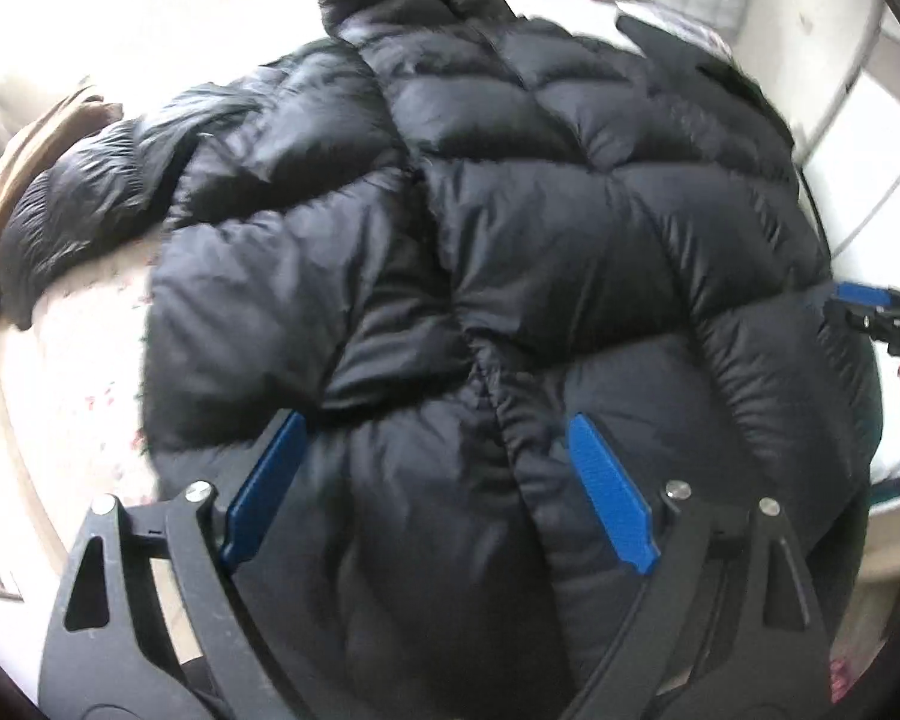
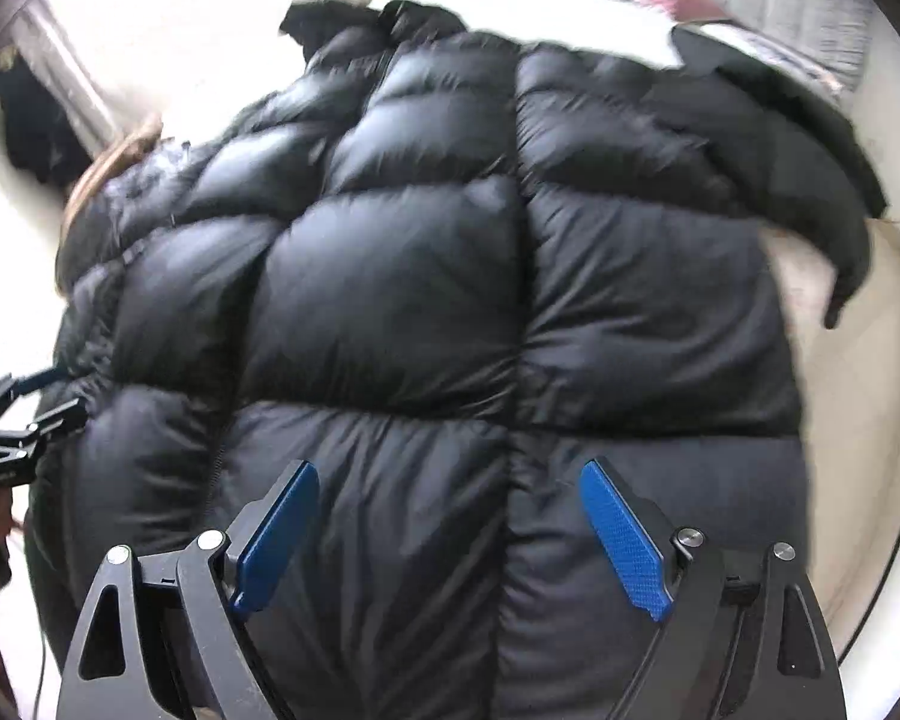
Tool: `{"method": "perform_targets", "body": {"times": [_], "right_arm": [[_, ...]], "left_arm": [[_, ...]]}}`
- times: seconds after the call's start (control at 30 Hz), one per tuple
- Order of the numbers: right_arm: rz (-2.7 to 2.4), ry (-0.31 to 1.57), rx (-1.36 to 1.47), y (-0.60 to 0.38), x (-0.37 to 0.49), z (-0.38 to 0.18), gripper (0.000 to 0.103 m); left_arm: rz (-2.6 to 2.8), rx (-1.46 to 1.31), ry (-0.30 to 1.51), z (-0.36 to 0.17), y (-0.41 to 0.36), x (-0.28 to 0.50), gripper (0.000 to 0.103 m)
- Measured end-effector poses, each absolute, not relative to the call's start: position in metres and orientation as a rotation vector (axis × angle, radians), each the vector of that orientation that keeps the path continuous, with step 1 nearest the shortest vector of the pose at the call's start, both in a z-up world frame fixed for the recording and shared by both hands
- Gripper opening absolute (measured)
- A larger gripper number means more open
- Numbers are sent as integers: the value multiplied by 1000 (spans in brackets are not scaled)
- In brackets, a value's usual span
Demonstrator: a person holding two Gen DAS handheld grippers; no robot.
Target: Fold large clothes
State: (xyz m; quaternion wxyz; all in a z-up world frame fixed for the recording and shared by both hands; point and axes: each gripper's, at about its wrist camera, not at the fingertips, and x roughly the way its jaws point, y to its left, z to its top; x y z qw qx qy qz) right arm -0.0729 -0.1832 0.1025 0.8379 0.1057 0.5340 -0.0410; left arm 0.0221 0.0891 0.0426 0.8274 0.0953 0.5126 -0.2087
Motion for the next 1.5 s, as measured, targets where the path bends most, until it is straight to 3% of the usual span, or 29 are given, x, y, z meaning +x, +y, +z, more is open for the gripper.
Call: {"method": "perform_targets", "body": {"times": [0.33,0.7,1.17,1.5], "right_arm": [[-158,1056,257,-194,-68,179,90],[-155,1015,241,-211,62,209,90],[-155,931,145,-223,311,162,90],[-52,782,56,-215,462,103,90]], "left_arm": [[-382,265,1036,114,89,67,90],[-346,175,986,150,44,206,91],[-223,-24,935,79,-22,458,92],[-255,-275,816,5,-36,533,92]]}}
